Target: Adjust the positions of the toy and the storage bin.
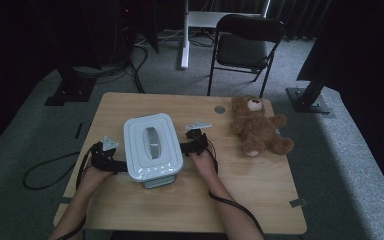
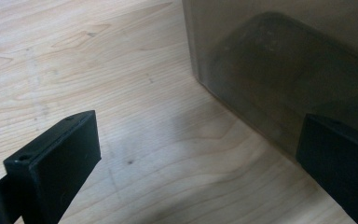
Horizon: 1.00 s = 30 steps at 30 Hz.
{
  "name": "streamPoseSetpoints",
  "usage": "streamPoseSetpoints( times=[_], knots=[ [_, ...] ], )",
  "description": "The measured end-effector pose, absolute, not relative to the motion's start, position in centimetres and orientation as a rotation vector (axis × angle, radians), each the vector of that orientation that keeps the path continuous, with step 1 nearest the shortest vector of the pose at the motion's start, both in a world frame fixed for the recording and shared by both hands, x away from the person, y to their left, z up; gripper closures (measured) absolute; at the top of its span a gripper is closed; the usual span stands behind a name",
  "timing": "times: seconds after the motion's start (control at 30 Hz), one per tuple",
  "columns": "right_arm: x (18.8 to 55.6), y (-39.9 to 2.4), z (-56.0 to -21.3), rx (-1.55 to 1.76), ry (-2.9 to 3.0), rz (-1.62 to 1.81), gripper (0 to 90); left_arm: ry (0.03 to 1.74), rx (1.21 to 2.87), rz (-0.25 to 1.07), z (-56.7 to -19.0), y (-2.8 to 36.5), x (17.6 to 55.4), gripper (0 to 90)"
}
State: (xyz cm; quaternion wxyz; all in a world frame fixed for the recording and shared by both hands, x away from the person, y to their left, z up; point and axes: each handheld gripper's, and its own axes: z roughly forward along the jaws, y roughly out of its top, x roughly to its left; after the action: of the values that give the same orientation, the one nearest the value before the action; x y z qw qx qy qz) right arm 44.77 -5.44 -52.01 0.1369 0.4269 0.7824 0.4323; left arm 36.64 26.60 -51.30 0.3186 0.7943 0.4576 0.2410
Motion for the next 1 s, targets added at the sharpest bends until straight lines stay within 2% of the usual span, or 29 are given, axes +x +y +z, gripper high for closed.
streamPoseSetpoints(
  times=[1.0],
  knots=[
    [42.2,-11.3,-52.0,1.193,2.318,1.247,15.9,1.075,2.133,0.560,-50.9,21.1,33.3,0.4]
  ],
)
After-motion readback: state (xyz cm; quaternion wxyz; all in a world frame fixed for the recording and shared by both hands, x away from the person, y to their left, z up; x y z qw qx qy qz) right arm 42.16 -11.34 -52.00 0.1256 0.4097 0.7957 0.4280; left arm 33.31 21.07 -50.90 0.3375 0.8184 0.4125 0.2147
